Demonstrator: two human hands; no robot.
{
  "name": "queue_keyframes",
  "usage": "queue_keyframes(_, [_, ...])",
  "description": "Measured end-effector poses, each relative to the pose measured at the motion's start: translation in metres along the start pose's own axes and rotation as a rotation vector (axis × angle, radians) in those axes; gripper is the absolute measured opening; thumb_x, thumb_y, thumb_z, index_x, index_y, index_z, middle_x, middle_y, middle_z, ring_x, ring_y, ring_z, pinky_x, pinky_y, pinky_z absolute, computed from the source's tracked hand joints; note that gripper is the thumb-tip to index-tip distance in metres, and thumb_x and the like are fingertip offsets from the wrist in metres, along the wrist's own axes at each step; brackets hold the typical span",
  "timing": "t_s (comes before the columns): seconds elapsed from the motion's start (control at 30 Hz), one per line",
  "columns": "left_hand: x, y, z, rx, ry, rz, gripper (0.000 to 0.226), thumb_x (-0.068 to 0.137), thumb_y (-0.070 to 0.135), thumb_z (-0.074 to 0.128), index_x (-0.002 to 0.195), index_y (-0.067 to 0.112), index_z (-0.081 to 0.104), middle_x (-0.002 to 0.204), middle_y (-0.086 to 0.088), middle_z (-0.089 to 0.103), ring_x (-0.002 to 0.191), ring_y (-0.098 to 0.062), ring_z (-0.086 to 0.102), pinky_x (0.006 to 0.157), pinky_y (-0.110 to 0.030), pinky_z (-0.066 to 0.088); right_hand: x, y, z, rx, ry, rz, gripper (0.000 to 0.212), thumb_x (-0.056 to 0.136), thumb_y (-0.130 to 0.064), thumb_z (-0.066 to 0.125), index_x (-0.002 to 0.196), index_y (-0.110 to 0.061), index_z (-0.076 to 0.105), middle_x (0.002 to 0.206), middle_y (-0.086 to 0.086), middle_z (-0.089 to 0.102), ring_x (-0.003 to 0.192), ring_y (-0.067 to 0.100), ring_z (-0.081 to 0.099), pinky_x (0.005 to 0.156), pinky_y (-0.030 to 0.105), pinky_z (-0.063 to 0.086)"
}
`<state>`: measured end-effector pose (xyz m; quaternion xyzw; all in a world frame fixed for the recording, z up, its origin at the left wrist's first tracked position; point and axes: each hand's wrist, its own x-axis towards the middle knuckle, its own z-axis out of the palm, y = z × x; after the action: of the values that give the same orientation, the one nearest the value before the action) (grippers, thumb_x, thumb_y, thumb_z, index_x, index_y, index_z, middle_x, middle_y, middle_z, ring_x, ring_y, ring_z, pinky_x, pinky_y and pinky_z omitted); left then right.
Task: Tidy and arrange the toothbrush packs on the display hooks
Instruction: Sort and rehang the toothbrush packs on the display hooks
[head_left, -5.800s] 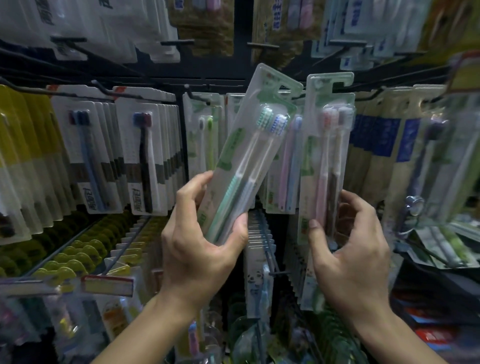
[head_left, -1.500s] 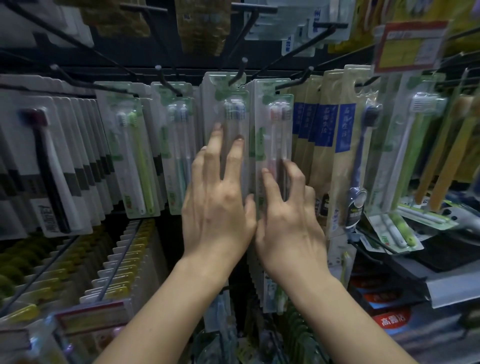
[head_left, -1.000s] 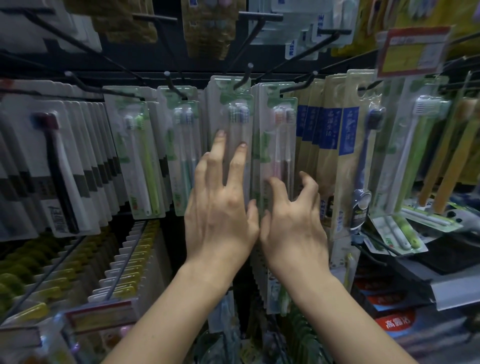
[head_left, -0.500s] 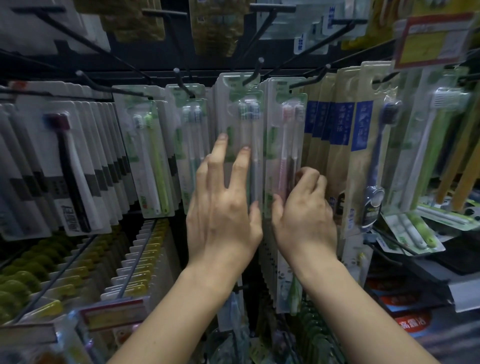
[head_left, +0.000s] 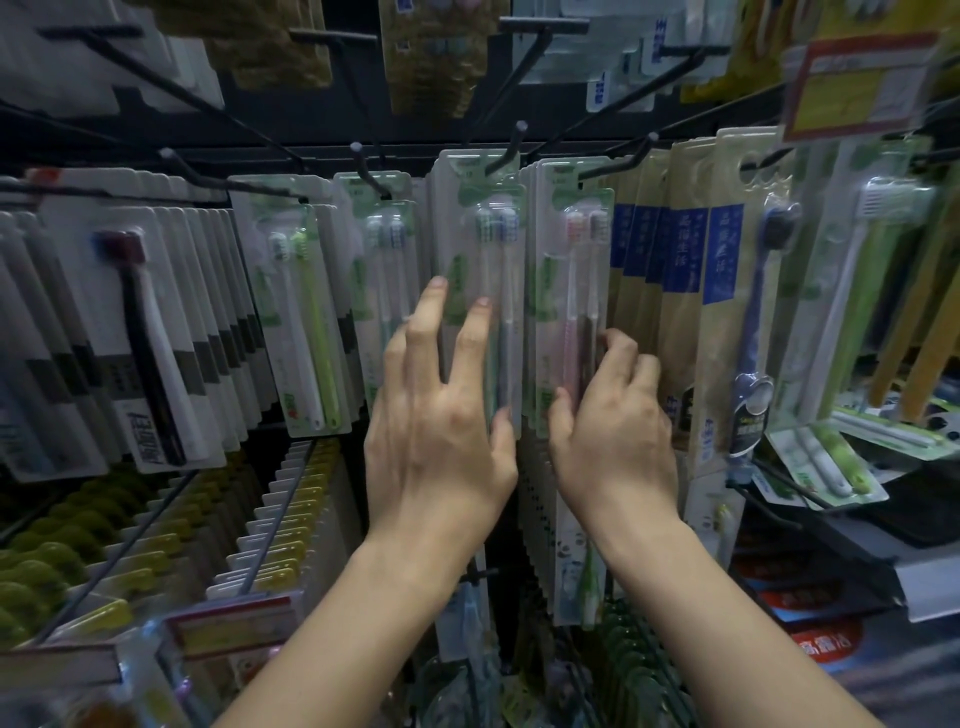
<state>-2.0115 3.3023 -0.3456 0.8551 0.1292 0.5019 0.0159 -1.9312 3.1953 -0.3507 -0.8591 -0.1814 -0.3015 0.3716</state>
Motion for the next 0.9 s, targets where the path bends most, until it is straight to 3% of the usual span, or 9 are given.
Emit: queue_keyframes(0.9, [-0.012,-0.016,-0.008,0.035,-0.024,-0.003,0.092,0.083,0.026,0.084,0.161,0.021,0.036,0.166,-0.006,0.026,0.146,-0.029,0.037,0.088,-0.046,0.063,0.001,0.004,0.002,0.029,0.010,-0.001,0.058,0.102,-0.031,0.057,0.151,-0.012,0.032,0.130,0.021,0.052,0.101,0.043,0.065,0.077,0.041,0.048])
